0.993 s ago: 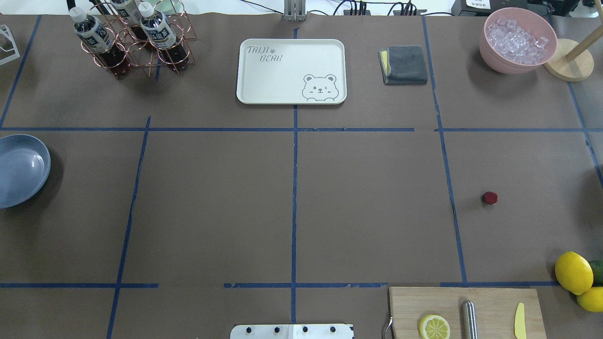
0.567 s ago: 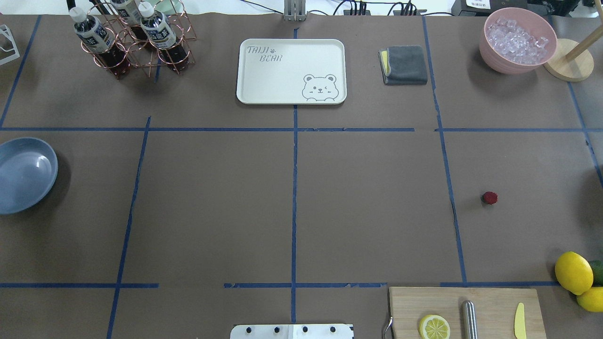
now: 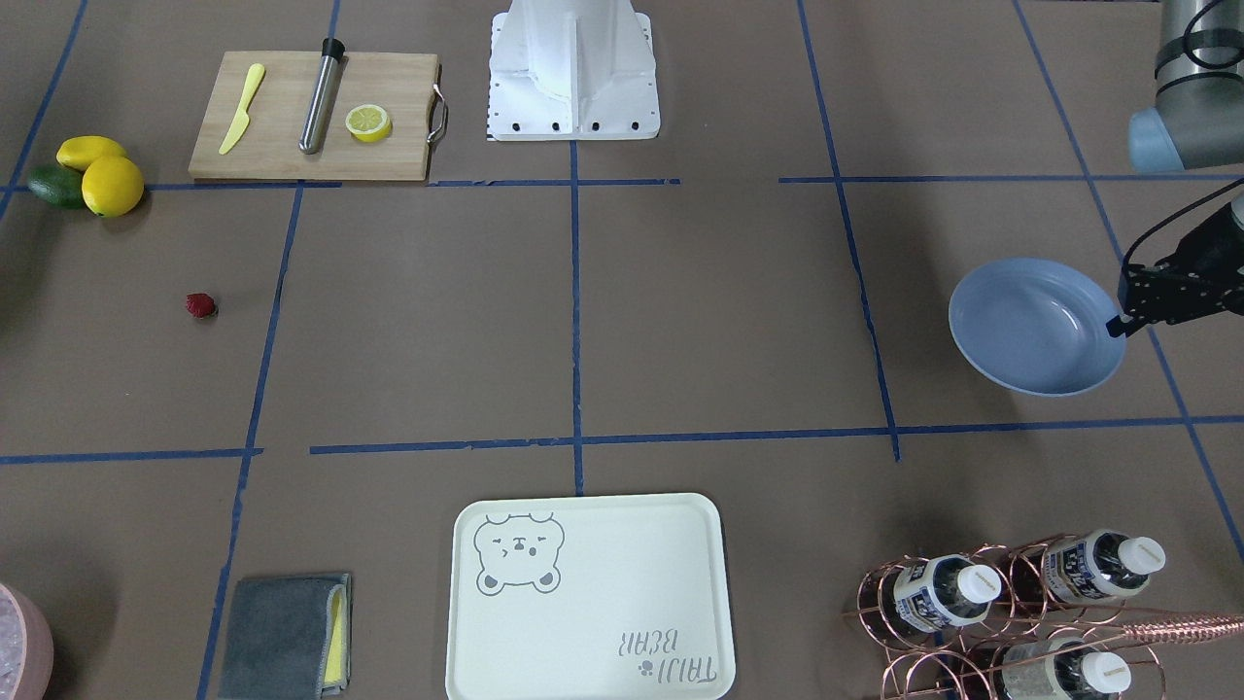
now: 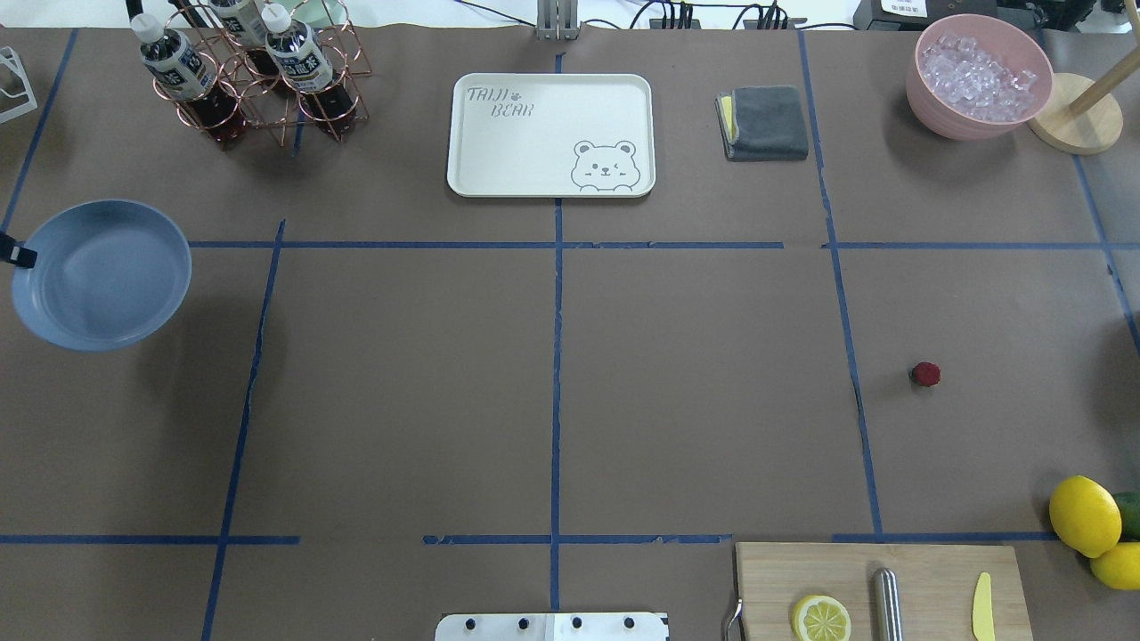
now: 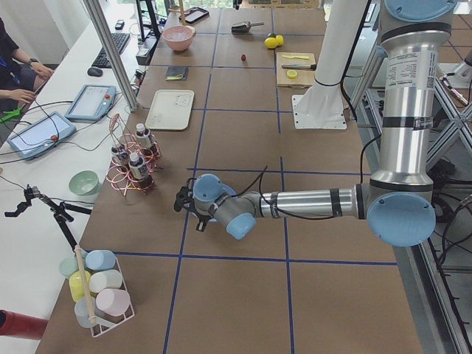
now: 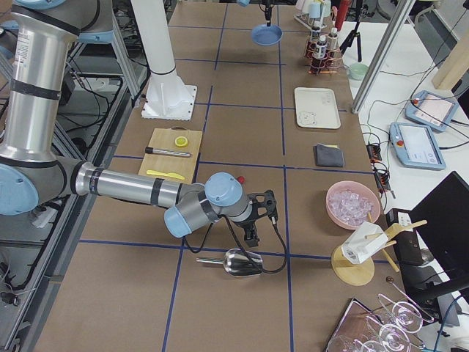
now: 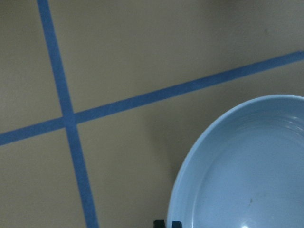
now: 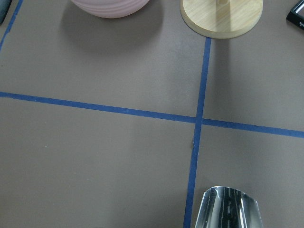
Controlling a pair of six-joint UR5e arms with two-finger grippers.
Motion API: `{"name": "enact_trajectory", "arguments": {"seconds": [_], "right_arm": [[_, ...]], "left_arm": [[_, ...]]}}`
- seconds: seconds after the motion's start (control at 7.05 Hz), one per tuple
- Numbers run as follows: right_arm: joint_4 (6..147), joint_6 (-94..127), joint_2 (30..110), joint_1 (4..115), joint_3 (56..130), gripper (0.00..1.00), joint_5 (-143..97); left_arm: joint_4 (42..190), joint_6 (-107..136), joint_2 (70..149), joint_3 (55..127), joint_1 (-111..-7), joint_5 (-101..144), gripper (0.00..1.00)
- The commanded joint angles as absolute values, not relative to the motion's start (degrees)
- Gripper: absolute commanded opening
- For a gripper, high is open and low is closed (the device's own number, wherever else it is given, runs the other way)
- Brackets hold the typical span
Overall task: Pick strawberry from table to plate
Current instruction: 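Grip the light blue plate rim with the left gripper, slide it to center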
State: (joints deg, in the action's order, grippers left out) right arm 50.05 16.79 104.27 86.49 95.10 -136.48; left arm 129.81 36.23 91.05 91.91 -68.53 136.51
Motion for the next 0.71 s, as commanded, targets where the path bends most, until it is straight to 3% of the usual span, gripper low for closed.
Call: {"name": "enact_trajectory", "arguments": {"seconds": [0.0, 0.57], "right_arm": [[50.0, 17.0, 104.7, 86.5, 95.2, 1.0, -137.1], [50.2, 17.0, 104.8, 86.6, 95.1, 1.0, -137.1]], "left_arm": [[127.0, 58.1, 102.1, 97.9, -57.5, 136.9, 0.0], [124.6, 76.7, 118.9, 92.8, -32.6, 117.7, 0.0]]}}
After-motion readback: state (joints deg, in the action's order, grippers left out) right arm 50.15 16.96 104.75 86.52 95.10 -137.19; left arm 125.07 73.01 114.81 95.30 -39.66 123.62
